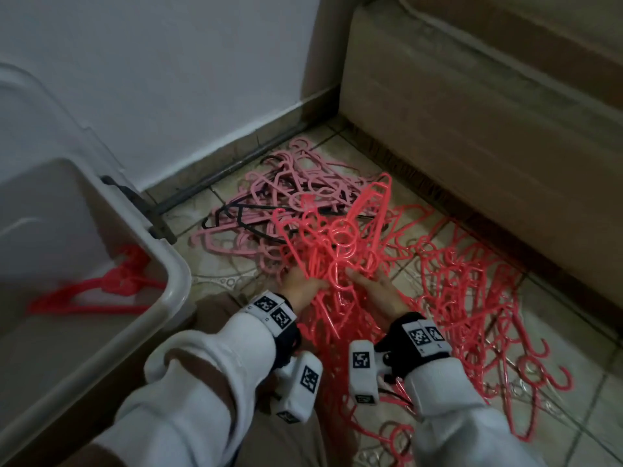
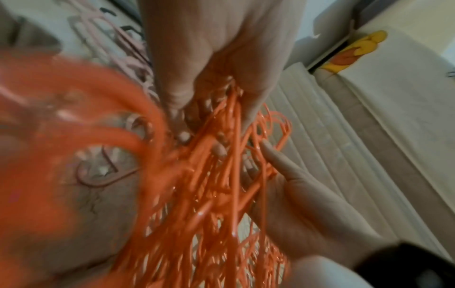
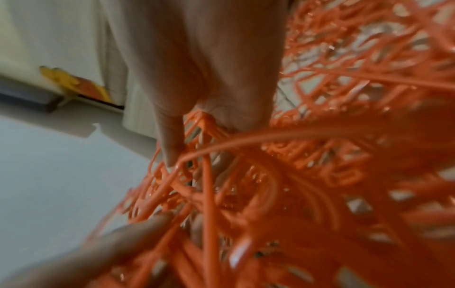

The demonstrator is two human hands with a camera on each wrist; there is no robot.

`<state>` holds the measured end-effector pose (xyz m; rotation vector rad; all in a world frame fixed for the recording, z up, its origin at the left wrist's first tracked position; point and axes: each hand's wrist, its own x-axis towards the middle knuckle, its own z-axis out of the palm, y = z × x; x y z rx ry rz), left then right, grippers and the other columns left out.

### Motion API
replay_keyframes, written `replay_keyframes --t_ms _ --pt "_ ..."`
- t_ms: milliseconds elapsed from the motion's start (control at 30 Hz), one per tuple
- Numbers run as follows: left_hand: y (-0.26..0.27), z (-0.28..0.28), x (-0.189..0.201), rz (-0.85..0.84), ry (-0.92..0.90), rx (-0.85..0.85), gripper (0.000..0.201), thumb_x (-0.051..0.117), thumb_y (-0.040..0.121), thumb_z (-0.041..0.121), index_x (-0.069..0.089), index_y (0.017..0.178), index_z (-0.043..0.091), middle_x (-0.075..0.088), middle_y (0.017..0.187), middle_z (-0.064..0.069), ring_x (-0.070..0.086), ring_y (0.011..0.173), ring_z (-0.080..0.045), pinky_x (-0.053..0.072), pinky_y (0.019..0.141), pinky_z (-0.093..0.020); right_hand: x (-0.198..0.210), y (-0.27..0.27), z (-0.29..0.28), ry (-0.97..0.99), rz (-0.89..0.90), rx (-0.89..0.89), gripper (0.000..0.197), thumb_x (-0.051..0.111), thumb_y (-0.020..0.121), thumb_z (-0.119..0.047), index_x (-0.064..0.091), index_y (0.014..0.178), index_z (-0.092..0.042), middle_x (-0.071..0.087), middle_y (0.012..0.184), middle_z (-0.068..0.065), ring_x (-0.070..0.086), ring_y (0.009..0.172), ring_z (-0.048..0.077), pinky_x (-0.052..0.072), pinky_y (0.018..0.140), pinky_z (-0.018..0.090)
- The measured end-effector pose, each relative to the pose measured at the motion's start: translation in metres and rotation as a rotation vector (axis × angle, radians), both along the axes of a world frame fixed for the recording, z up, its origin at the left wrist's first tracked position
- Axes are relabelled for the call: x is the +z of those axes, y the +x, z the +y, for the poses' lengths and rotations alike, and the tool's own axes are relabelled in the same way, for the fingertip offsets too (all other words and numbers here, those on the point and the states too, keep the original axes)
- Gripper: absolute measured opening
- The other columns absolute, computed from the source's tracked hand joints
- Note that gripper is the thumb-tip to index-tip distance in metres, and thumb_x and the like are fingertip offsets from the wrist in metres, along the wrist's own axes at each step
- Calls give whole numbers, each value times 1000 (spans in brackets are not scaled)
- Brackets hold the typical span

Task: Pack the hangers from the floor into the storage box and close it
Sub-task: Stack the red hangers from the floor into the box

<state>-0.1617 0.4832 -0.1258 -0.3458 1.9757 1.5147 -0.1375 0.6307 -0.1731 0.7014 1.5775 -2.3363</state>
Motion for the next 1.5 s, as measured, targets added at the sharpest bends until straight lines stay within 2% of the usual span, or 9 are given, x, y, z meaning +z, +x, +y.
replay_keyframes --t_ms 67,167,333,467,667,800,1067,1233,1500 --pt "1 3 7 71 8 -57 27 61 83 2 60 108 14 65 86 1 62 79 -15 49 68 -22 5 -2 1 40 15 4 77 84 53 -33 55 118 -5 70 96 12 65 84 29 51 74 38" --pt "-2 8 17 118 41 -85 29 63 81 3 60 103 22 66 83 5 63 81 -17 49 77 -24 12 -2 7 98 37 9 89 89 40 -46 58 115 -8 72 94 7 67 85 28 51 78 40" --pt "-5 13 33 108 105 -27 28 68 75 1 61 97 17 68 95 -7 65 90 -24 52 85 -33 28 -1 16 216 60 67 81 80 56 -56 54 124 -22 64 120 7 60 111 27 47 95 47" --pt "-9 13 51 85 168 50 19 70 70 2 64 74 20 68 84 -9 65 91 -32 50 93 -46 47 -3 18 351 171 76 35 65 83 -26 63 111 -5 69 95 4 66 83 9 51 74 25" --pt "-3 12 86 76 193 5 18 73 77 13 63 92 16 65 85 4 67 87 -8 47 77 -16 64 6 13 326 300 56 10 55 88 -4 59 86 -13 69 66 -11 63 61 -1 46 56 13" --pt "4 15 85 -22 -51 -8 66 74 74 39 52 126 4 56 126 -6 51 120 -23 37 85 -22 68 10 9 430 375 204 8 51 91 -10 56 86 -14 59 75 0 55 67 11 45 61 20" --pt "-2 9 85 86 -161 -98 35 83 65 30 53 67 11 56 69 -2 53 63 -14 45 56 -19 79 10 10 571 373 292 11 50 94 -21 58 93 -29 61 88 -10 58 75 -7 45 75 17" --pt "-7 2 108 238 2 -1 19 78 69 8 61 72 14 64 59 8 60 55 -5 44 48 -13 102 -1 22 819 426 435 15 52 93 -23 64 88 -15 62 77 -5 55 69 2 42 71 23" --pt "-22 -15 142 296 201 -14 5 66 76 -6 67 79 -3 66 50 1 58 38 -6 49 44 -17 114 -11 30 724 464 95 22 65 84 -22 66 78 -1 63 76 24 58 69 20 46 69 33"
